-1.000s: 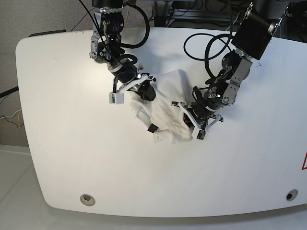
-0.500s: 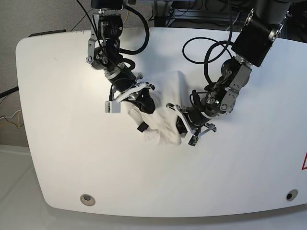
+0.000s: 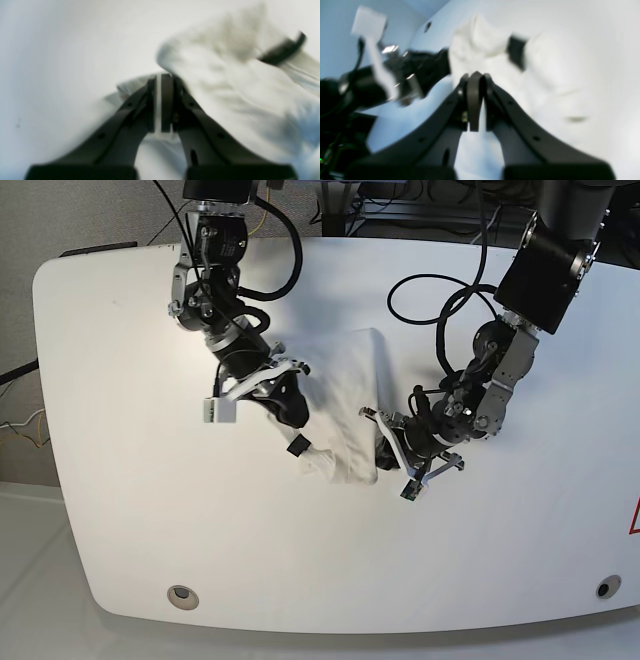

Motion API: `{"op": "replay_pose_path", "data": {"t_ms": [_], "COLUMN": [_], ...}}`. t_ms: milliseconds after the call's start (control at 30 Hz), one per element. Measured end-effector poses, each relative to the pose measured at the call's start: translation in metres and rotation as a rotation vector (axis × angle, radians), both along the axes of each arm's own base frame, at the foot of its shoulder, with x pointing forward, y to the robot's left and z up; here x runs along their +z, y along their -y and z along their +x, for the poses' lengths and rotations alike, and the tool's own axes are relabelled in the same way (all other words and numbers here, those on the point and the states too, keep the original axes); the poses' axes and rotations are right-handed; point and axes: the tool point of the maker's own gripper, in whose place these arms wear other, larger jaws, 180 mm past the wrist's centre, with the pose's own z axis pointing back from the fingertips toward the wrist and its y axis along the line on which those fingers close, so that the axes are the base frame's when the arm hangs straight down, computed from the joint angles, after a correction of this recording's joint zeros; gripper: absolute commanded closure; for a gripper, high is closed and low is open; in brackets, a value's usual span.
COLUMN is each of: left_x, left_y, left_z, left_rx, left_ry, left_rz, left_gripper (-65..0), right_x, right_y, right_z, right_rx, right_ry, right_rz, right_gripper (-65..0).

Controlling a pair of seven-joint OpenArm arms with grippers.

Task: Fold the T-shirt properly
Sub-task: 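Hold the bundle with both grippers and flatten it onto the table, then open the left gripper and lift it off the shirt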

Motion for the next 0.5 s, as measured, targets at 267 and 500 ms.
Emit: {"op": "replay_pose_path", "data": {"t_ms": [267, 500], "left_x": [0.000, 0.006], "left_y": [-0.028, -0.047], "left_z": [-0.021, -0.036], "left_rx": [0.104, 0.234], "left_ry": [-0.061, -0.129], "left_rz": [-0.013, -0.018], "left_gripper": [-2.3, -2.3], "right_x": [0.009, 0.010], "right_y": [0.037, 0.055], "right_z": [0.011, 0.023], "right_rx": [0.038, 0.079], "right_ry": [0.037, 0.018], "right_rz": [-0.155, -0.241], "right_gripper": [-8.9, -37.7]}}
